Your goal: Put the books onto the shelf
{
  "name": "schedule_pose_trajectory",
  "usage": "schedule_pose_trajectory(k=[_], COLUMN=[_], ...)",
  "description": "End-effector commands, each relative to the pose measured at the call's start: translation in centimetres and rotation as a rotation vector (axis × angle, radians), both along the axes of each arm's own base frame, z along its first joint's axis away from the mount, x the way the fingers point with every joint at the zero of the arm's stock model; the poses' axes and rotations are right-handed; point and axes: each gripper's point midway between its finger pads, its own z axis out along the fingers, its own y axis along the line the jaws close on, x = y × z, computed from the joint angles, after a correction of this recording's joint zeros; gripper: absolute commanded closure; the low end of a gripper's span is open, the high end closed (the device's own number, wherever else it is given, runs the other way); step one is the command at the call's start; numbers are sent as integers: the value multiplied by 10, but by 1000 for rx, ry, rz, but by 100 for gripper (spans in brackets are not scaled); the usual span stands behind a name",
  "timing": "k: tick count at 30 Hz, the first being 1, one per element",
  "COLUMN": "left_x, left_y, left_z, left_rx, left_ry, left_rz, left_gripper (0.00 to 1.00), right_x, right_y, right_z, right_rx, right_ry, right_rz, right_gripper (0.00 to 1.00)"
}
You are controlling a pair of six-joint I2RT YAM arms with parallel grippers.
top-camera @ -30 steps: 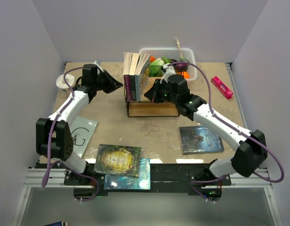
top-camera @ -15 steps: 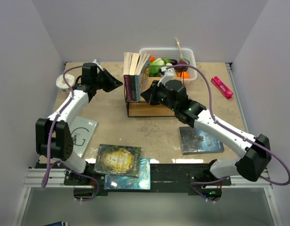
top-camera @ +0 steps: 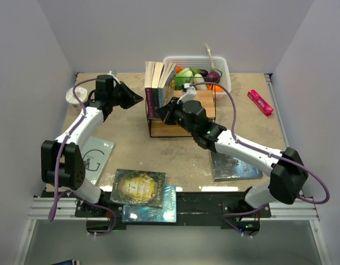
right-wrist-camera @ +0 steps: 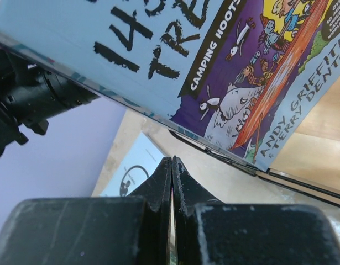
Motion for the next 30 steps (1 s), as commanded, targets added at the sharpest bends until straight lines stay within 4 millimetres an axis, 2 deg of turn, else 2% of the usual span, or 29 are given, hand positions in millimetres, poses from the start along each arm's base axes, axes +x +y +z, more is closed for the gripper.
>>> schedule_pose_trajectory(k=[1, 22, 30], left_x=[-1, -4, -6], left_y=[2, 1, -1], left_z=[25, 26, 27], left_rx=[-17, -18, -18], left_ry=[-76, -74, -78], left_rz=[6, -9, -18], left_gripper=[89, 89, 89], right_x=[18, 29, 21], right_y=[1, 1, -2], right_z=[46, 44, 46], right_rx=[163, 156, 140], right_ry=[-58, -42, -48], right_rz=[-94, -145, -120], right_gripper=[100, 100, 100])
